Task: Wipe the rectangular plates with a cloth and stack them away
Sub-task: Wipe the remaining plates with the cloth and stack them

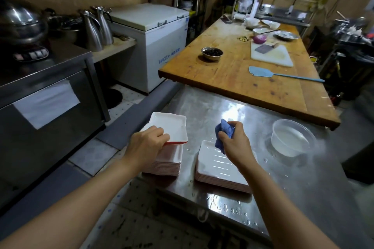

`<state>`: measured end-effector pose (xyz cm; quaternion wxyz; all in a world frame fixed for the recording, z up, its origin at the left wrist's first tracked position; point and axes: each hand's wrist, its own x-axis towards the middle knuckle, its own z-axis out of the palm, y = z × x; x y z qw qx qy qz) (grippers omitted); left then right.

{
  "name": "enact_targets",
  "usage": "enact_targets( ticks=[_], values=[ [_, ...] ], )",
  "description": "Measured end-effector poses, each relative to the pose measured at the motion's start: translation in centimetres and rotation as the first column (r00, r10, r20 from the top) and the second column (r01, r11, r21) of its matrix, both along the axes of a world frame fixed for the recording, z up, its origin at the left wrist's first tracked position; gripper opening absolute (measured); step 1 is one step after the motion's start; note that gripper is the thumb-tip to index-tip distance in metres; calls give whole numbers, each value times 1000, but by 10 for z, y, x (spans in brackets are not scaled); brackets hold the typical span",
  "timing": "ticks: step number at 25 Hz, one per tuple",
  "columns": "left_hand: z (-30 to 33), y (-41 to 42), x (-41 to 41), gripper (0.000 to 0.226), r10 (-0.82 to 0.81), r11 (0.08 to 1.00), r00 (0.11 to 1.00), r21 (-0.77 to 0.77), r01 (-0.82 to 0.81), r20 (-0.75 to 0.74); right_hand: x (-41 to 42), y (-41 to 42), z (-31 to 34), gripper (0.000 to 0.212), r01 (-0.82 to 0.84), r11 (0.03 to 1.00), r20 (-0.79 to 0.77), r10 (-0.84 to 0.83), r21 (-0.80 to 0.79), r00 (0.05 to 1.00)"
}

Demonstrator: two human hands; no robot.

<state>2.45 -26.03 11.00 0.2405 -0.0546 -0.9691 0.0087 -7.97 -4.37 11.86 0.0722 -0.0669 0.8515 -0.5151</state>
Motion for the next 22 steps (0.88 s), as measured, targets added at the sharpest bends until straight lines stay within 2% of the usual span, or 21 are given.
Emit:
enact_targets(
  ticks=[3,11,14,18,22],
  values=[
    [-13,5,3,27,-27,996,999,-85,29,23,4,2,-6,26,-6,1000,-1,6,10,1000],
    [-59,3,12,33,-5,999,992,-40,11,129,11,9,-20,25,19,1000,-15,-19,15,1000],
    [-68,-2,7,34,1,1000,979,-10,1,204,11,15,-27,25,37,999,3,-37,20,999],
    [-70,-10,-4,47,10,1000,945,6,-12,328,11,20,-36,26,55,998,15,-56,33,998],
    [-78,-15,-15,56,121,993,906,-35,-117,405,6,25,-45,31,116,993,58,-117,26,991]
  ],
)
